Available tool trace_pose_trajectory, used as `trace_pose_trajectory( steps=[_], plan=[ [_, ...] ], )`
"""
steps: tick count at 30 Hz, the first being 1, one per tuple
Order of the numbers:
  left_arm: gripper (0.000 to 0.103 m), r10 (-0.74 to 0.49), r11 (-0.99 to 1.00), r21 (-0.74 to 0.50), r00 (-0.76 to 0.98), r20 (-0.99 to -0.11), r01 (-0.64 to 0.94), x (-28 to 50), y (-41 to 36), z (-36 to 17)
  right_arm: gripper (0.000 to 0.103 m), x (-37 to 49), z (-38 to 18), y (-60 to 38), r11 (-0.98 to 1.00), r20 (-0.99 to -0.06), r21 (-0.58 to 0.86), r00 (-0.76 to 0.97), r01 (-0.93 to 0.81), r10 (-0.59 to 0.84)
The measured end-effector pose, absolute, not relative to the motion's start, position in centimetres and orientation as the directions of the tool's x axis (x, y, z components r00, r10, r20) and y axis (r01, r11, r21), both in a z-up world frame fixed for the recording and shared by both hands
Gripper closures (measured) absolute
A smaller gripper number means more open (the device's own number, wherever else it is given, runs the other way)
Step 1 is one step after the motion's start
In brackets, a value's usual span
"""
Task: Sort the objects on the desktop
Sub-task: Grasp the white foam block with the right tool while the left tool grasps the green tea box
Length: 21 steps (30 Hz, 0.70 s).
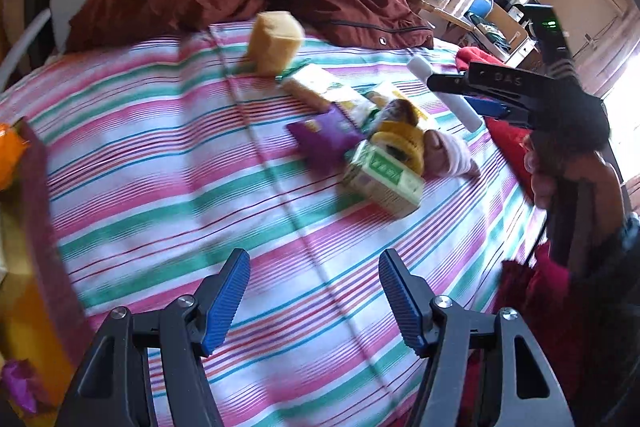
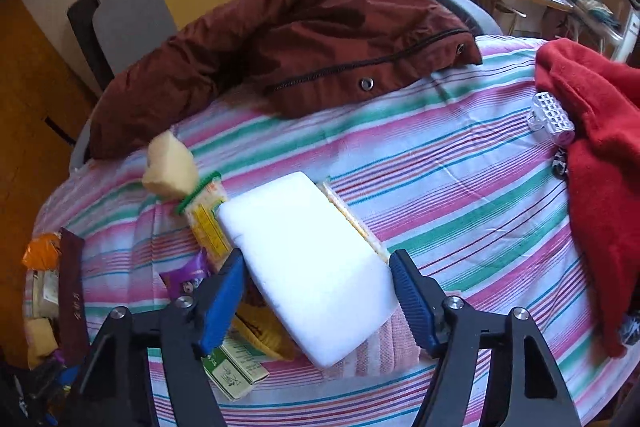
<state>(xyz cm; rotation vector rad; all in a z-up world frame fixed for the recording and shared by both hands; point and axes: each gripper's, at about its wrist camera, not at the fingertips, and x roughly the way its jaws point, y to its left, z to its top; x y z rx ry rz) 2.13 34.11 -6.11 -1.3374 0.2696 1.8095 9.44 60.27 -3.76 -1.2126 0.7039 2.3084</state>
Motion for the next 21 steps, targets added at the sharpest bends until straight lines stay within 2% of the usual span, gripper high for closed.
trace_pose_trajectory(
  steps=[3, 5, 9, 12, 15, 21],
  plan=[
    [0.036, 0.505, -0.619, -0.351, -0.014, -0.863, -0.702, 2.0, 36.5, -6.8, 0.030, 10.0, -2.8, 60.5, -0.764, -0.814, 0.258, -0.559, -0.591, 0.158],
    [0.036, 0.485, -0.623, -0.306, -0.049, -0.873, -0.720, 2.5, 38.6, -7.0, 0.030, 10.1, -2.3, 60.6, -0.760, -0.799, 0.277, -0.580, -0.588, 0.158],
    [0.036, 0.468, -0.622, -0.303, -0.033, -0.883, -0.722, 3.3, 41.4, -7.9, 0.030, 10.2, -1.8, 60.4, -0.764, -0.779, 0.299, -0.609, -0.572, 0.150],
    [0.035, 0.477, -0.652, -0.371, 0.023, -0.878, -0.661, 3.1, 42.9, -8.8, 0.030, 10.2, -1.6, 60.1, -0.774, -0.773, 0.300, -0.617, -0.558, 0.146],
    [0.035, 0.444, -0.706, -0.312, -0.054, -0.894, -0.636, 2.8, 44.1, -9.1, 0.029, 10.3, -1.3, 60.0, -0.778, -0.763, 0.306, -0.630, -0.548, 0.144],
    [0.035, 0.399, -0.708, -0.256, -0.074, -0.914, -0.659, 2.6, 46.3, -10.4, 0.029, 10.6, -1.0, 60.0, -0.779, -0.752, 0.322, -0.645, -0.538, 0.135]
  ],
)
